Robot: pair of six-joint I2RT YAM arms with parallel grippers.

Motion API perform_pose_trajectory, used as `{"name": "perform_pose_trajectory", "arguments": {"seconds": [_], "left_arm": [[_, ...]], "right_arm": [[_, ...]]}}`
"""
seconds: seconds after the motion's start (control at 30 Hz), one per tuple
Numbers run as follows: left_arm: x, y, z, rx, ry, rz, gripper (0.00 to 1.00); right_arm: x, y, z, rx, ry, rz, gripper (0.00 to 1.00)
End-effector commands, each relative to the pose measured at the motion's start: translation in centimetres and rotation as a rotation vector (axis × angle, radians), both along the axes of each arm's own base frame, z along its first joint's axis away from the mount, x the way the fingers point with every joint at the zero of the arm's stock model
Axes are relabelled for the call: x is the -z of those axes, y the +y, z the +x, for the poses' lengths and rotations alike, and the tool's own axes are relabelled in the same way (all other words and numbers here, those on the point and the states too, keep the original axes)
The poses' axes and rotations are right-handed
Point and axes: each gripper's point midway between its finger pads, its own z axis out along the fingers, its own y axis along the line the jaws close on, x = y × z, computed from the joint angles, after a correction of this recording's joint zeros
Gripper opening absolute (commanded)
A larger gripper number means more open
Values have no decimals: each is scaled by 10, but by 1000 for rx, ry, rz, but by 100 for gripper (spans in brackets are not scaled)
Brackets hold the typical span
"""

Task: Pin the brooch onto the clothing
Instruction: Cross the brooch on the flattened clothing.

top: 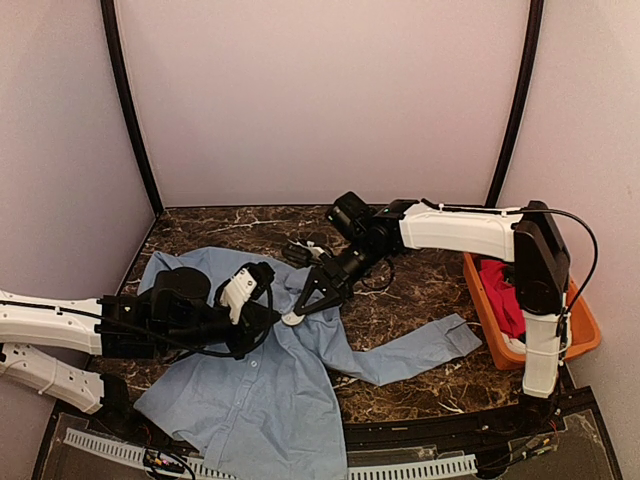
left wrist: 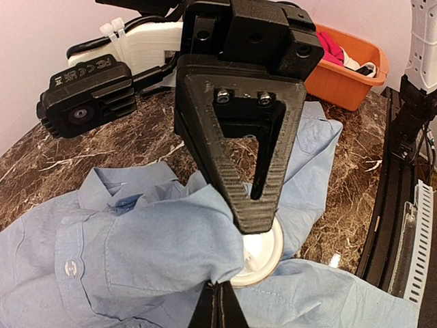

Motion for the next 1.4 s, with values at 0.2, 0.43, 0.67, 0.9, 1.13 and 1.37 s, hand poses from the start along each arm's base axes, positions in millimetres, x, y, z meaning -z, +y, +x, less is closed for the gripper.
{"name": "perform_pose_trajectory", "arguments": {"seconds": [0.2, 0.43, 0.67, 0.9, 1.13, 1.37], "left_arm": [[15, -1, 7, -49, 41, 34, 1], [15, 1, 12, -92, 65, 18, 1], [19, 1, 15, -99, 106, -2, 1], [20, 2, 17, -109, 129, -10, 1], [21, 4, 21, -126, 151, -23, 1], [23, 10, 28, -164, 197, -52, 1]], "right_arm": [[-18, 9, -18, -58, -102, 38, 0], [-13, 9, -21, -64, -130, 16, 0], [-5, 12, -27, -85, -173, -13, 0], [-1, 14, -34, -106, -221, -32, 0], [3, 15, -43, -134, -256, -40, 0], [1, 16, -52, -165, -282, -24, 0]]}}
